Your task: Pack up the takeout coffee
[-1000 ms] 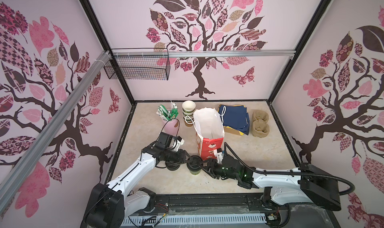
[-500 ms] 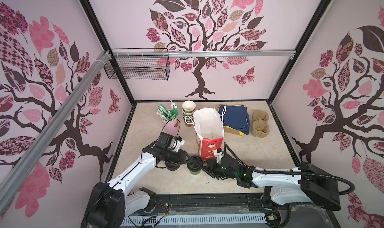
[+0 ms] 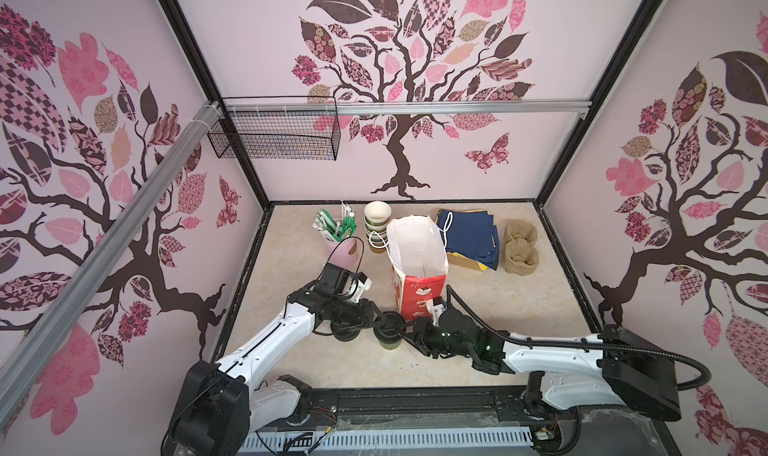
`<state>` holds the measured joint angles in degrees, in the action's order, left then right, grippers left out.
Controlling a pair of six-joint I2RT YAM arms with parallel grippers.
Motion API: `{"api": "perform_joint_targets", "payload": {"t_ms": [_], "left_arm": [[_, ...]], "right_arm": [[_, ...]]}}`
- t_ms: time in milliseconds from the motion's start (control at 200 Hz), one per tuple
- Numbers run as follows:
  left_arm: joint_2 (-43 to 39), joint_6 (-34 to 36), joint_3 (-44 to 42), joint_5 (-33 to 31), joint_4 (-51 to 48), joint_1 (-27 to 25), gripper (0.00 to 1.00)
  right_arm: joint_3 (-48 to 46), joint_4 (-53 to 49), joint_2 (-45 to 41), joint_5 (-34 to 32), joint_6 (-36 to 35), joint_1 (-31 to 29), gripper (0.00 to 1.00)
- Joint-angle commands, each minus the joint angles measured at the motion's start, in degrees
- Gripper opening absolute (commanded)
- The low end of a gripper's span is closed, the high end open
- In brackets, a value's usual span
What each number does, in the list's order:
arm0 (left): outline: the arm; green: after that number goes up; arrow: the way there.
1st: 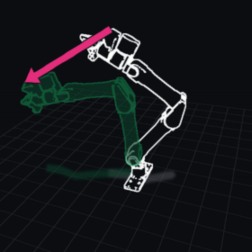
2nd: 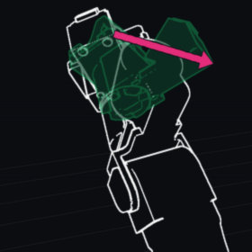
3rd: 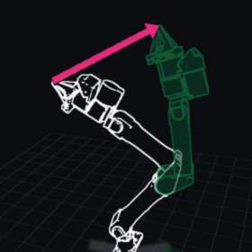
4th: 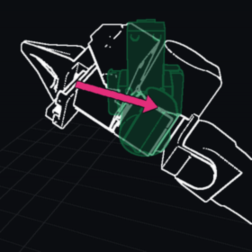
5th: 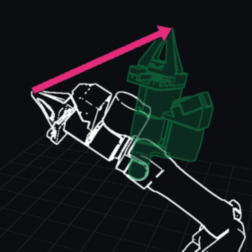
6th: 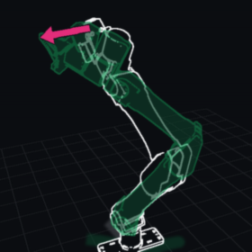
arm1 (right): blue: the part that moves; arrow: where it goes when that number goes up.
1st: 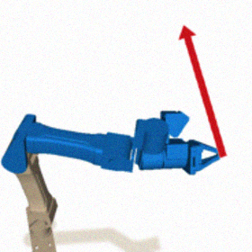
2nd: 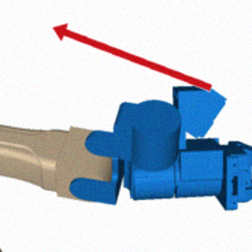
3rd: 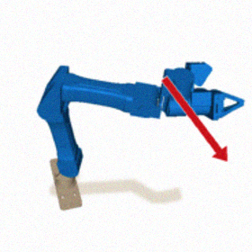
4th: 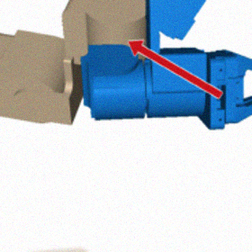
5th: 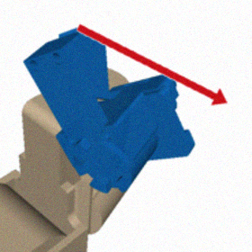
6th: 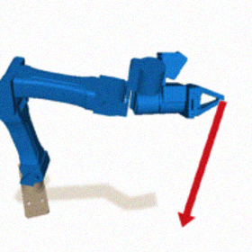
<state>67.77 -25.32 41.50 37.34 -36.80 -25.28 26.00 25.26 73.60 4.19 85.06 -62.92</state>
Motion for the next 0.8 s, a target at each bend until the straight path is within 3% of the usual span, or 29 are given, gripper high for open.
{"api": "perform_joint_targets", "payload": {"t_ms": [0, 130, 275, 795], "left_arm": [[0.6, 0.8, -0.6, -3.1, -3.2, -0.4, 0.50], [0.4, 0.5, -0.8, -2.2, -2.6, -0.3, 0.50], [0.4, 0.7, -0.6, -2.8, -3.2, -0.3, 0.50], [0.5, 1.0, -0.2, -3.6, -3.9, -0.3, 0.50]], "right_arm": [[0.4, -7.2, -0.4, 1.2, -4.7, -0.3, 0.56], [2.4, -7.6, -3.2, 2.3, -9.8, -0.4, 0.65], [0.3, -4.4, -4.7, 5.4, -11.2, -0.4, 0.68], [-2.1, -4.0, -4.0, 7.6, -10.6, -0.4, 0.61]]}}
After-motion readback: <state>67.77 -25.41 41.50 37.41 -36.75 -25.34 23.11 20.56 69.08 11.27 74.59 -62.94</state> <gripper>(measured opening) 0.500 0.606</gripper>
